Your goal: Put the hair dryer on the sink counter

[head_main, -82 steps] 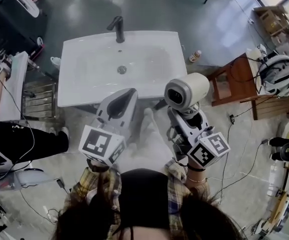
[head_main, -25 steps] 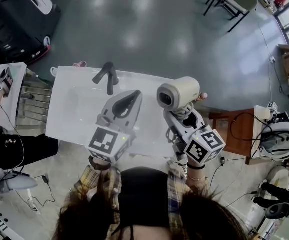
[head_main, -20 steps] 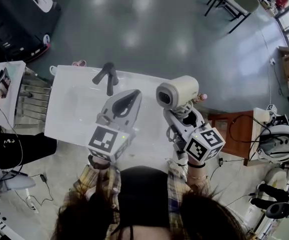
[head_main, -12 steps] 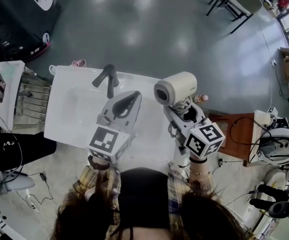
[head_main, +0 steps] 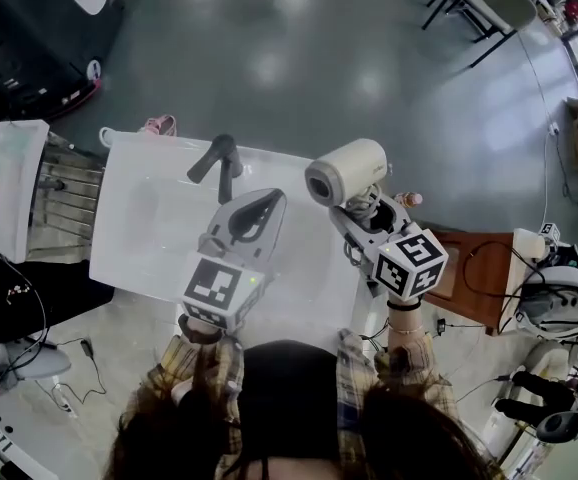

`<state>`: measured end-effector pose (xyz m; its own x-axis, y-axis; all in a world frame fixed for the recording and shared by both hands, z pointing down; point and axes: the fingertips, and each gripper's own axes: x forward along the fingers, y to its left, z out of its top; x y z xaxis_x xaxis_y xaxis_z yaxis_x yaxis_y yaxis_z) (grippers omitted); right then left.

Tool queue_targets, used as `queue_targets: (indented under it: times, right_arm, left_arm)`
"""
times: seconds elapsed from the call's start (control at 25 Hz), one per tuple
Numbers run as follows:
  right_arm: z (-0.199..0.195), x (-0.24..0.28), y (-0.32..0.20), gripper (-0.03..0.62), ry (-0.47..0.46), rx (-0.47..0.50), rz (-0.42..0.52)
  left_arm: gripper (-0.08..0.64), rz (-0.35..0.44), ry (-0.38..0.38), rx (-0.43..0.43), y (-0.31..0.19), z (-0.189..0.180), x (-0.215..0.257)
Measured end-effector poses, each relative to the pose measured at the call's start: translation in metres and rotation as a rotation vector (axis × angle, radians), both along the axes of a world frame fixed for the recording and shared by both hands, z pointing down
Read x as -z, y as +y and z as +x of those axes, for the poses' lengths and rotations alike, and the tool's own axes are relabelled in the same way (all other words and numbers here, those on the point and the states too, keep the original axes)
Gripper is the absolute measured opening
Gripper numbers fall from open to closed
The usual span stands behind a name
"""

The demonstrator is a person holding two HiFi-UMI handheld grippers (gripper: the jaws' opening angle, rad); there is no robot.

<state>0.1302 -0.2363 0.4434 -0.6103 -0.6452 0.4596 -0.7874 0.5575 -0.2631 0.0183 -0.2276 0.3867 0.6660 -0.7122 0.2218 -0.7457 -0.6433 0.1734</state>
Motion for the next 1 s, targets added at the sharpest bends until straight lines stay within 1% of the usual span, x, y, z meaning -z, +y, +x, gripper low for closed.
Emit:
queue_targets:
  times: [0.16, 0.28, 0.6, 0.84, 1.0]
  right_arm:
    - [-0.001, -0.020, -0.007, 0.276, 0.065, 0.034, -0.018]
    - [0.000, -0.031, -0.010, 0.276, 0.102, 0.053, -0.030]
    - [-0.005, -0.060, -0.023, 0.276, 0.247, 0.127, -0.038]
    - [-0.007, -0.084, -0.026, 0.276, 0.298, 0.187, -0.064]
    - [-0.011, -0.097, -0.028, 0.276, 0.349, 0.242, -0.078]
  left_arm:
    - [0.018, -0.022, -0.017, -0.001, -0.004, -0.001, -0.011]
    - [0.017, -0.054, -0.030, 0.008, -0.006, -0.004, -0.022]
    - [0.018, -0.088, -0.037, 0.020, -0.021, -0.011, -0.035]
    - [0.018, -0.102, -0.044, 0.009, -0.022, -0.006, -0.046]
    - [0.018, -0.112, -0.046, 0.007, -0.024, -0.008, -0.050]
